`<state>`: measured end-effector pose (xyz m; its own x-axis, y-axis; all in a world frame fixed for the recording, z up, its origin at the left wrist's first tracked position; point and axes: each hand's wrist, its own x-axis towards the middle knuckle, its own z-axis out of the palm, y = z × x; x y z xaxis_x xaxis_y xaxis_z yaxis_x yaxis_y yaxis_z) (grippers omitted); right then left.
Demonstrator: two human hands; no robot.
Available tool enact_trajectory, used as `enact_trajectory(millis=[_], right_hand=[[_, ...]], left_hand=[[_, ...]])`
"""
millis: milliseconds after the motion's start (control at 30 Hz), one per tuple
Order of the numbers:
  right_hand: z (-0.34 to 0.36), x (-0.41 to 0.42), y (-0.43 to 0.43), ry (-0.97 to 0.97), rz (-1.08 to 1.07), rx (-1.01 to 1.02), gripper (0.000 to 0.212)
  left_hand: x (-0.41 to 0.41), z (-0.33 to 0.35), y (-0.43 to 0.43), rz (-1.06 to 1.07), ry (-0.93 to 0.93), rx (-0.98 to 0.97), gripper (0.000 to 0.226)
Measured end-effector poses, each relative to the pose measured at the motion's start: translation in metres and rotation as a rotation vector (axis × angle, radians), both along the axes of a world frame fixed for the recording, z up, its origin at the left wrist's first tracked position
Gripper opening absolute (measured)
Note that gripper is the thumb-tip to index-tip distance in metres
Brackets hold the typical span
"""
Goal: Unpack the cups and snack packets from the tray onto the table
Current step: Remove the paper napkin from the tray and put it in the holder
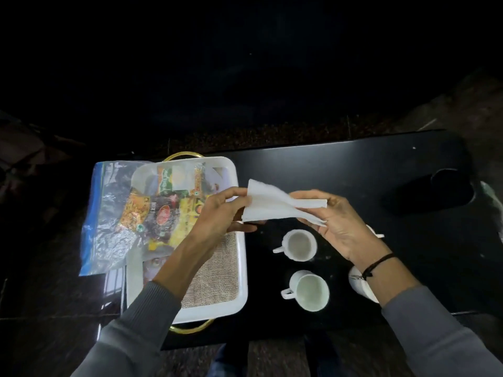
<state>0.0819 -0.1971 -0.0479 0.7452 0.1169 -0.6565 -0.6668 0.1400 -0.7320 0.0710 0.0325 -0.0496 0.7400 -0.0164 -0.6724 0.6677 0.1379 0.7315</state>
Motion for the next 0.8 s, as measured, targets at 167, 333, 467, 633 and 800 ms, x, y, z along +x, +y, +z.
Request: enact_trajectory(millis=[167, 333, 467, 633, 800], right_hand=[[0.021, 0.003, -0.079, -0.02, -0.153, -0.061, 0.015], [0.045, 0.01, -0.172, -0.047, -0.298, -0.263, 0.014], [0.061, 0.014, -0.236, -0.115, -0.321, -0.544, 0.022], [0.064, 0.022, -0.292, -0.129, -0.209, -0.974, 0.022], [0.049, 0.036, -0.305, -0.249, -0.002, -1.136, 0.026]], left_hand=[[0.022, 0.005, -0.076, -0.082, -0.016, 0.116, 0.017], [0.046, 0.008, -0.16, -0.271, -0.048, 0.164, 0.021], [0.059, 0.009, -0.225, -0.365, -0.071, 0.162, 0.021], [0.065, 0.005, -0.279, -0.417, -0.073, 0.149, 0.02], [0.066, -0.001, -0.303, -0.449, -0.067, 0.162, 0.023]])
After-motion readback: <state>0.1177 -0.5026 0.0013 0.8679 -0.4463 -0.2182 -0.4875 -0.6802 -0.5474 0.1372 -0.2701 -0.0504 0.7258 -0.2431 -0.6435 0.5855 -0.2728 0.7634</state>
